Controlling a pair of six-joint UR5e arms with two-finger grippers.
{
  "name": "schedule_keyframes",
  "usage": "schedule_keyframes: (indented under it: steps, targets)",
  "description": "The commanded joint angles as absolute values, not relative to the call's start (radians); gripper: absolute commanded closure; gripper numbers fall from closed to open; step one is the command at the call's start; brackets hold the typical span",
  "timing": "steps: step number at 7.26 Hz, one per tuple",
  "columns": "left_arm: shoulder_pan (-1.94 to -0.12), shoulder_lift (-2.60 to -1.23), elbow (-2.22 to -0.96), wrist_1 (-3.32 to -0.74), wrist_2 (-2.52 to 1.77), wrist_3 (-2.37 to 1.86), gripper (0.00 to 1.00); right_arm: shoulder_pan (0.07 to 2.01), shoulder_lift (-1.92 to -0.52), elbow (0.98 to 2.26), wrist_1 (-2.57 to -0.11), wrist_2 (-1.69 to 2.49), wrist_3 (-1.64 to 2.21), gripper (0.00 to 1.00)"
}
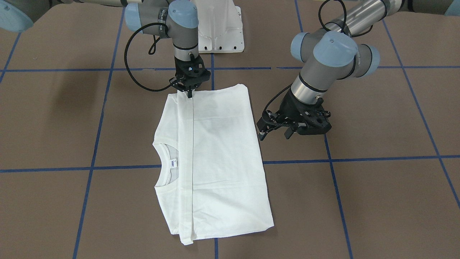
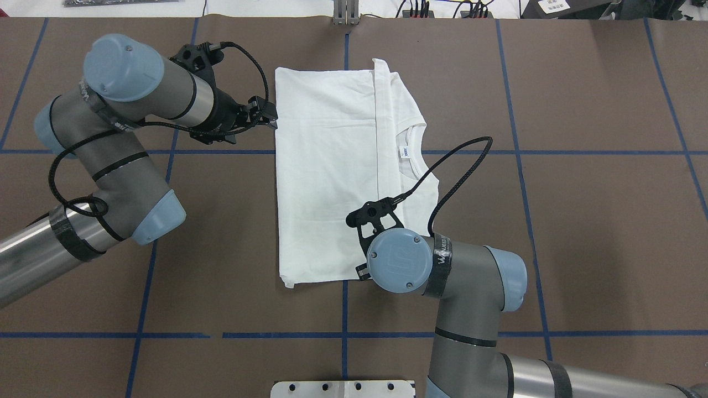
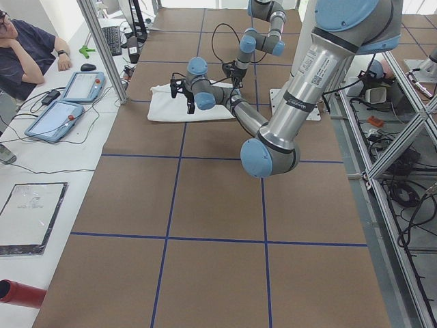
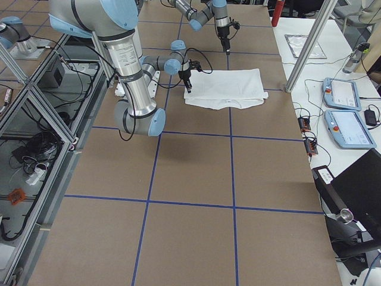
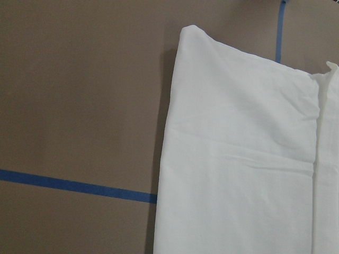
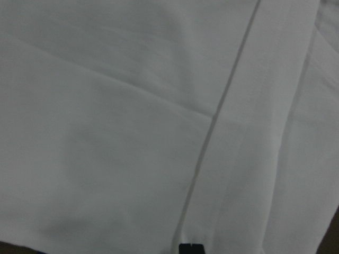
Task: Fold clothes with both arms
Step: 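Grasp the near edge with the right gripper and pull it toward the shirt center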
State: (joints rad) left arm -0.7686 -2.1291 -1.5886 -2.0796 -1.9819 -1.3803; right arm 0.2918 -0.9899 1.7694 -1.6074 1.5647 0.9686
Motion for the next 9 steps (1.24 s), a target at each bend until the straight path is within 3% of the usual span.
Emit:
schedule_keyframes:
  steps: [1, 4, 8, 9]
  targets:
    - [-0.769, -2.129, -1.585, -2.086, -1.982, -1.384, 0.00, 0.293, -1.020, 1.802, -1.609, 1.568, 0.968, 1.00]
    - [-0.769, -2.140, -1.585, -2.086, -1.982, -1.387, 0.00, 0.307, -1.127, 1.899, -1.611, 1.580, 0.963, 1.00]
    - [-0.765, -2.144, -1.585, -2.086, -1.982, -1.387, 0.00, 0.333, -1.189, 1.899, -1.617, 1.580, 0.963, 1.00]
    - [-0.764, -2.145, -1.585, -2.086, -1.982, -1.387, 0.00, 0.345, -1.190, 1.896, -1.617, 1.580, 0.962, 0.87]
